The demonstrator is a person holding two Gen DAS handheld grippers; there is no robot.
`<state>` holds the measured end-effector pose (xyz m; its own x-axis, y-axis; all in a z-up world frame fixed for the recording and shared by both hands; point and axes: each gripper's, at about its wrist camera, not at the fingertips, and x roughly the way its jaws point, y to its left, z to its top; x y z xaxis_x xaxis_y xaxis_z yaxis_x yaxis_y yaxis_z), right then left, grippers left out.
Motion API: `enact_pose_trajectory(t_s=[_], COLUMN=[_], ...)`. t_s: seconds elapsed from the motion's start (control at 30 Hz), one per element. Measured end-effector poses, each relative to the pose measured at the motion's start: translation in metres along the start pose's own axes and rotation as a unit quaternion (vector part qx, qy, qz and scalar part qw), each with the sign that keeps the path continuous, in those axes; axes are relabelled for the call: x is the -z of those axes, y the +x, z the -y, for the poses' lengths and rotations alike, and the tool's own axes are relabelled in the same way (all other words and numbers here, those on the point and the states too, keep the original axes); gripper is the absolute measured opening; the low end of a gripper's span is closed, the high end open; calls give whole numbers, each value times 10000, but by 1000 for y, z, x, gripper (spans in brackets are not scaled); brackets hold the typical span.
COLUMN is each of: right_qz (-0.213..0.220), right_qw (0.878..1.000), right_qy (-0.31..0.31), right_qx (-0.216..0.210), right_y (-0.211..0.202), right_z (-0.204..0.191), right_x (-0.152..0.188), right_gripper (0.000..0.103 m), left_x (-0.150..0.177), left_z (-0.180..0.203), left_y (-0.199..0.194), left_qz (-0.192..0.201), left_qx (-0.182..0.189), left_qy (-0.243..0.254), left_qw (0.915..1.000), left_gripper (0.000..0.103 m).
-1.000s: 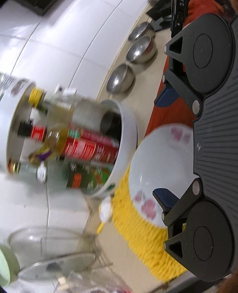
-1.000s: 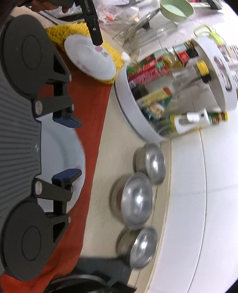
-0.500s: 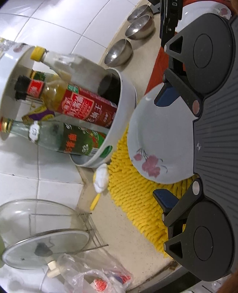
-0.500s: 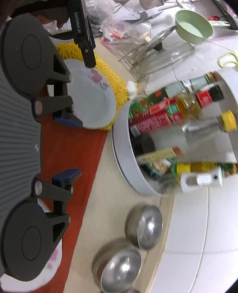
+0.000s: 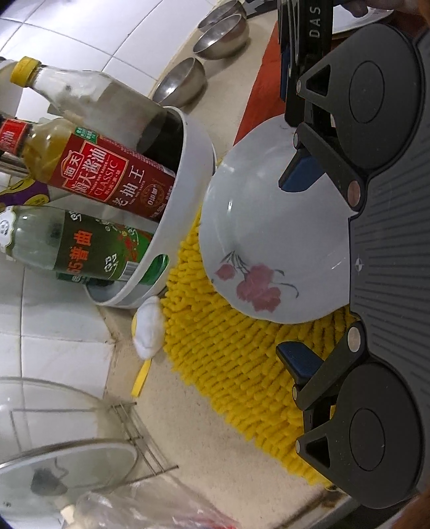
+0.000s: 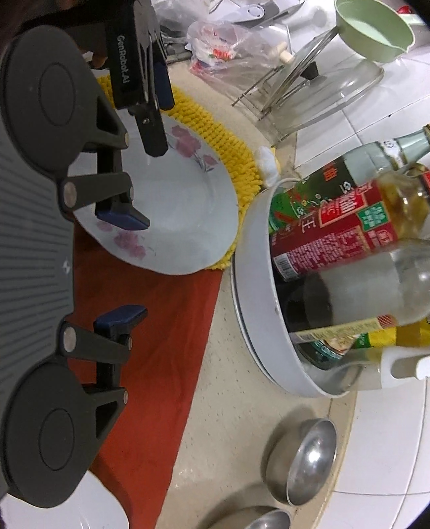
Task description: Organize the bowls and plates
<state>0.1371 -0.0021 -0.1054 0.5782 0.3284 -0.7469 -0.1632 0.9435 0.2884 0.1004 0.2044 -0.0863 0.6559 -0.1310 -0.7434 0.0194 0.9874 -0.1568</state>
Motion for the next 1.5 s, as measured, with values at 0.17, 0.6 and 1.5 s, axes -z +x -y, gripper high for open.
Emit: enact_pose_trajectory(t_s=[0.17,0.6,1.5], right_qz=[-60,-151,-106], right_qw=[9999,9997,9991], right_qy=[102,193,404], right_qx=[41,16,23], right_y=[10,24,14], right_z=[-4,-12,-7], right_x=[-2,-2,7], right_gripper=[46,46,34], left_x=[-4,-3,10], left_z=[3,11,24], left_y=[8,19,16], left_qz=[-117,-386,-325], left_qx=[-25,-153,75], left_qy=[170,540,680], left_qw=[9998,9977,9971], left_gripper=[99,99,100])
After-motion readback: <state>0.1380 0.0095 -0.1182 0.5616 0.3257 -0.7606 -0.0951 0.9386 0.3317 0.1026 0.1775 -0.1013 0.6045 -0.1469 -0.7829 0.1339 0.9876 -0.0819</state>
